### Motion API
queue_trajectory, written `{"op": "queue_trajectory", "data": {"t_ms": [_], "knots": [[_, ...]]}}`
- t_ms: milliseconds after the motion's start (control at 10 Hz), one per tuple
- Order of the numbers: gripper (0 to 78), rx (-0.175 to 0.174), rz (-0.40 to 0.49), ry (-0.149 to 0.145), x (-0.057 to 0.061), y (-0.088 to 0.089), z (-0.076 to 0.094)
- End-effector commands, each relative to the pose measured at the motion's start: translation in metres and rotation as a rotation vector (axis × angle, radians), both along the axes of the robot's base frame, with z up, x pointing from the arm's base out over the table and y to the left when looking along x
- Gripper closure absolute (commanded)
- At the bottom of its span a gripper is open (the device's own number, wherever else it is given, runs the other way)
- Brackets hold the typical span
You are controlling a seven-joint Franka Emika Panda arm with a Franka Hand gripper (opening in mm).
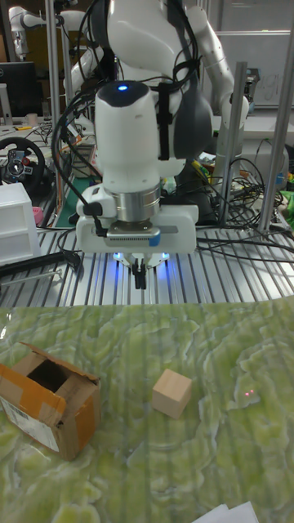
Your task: Open a box
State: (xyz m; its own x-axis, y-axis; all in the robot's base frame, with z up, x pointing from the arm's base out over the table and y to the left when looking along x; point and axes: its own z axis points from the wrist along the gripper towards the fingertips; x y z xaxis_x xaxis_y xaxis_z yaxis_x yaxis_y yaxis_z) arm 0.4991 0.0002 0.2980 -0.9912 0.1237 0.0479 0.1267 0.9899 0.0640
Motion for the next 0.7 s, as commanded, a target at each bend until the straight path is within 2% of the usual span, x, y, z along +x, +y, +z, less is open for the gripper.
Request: {"op": "queue_trajectory", "data": {"t_ms": [100, 200, 400, 700], "knots": [[77.6, 0.033, -0.022, 0.016, 0.006, -0.009, -0.001], [77.6, 0.033, -0.021, 0.016, 0.006, -0.009, -0.001], [77.6, 0.035, -0.009, 0.015, 0.017, -0.022, -0.003], [77.6, 0.034, 0.000, 0.010, 0.019, -0.028, -0.011]]}}
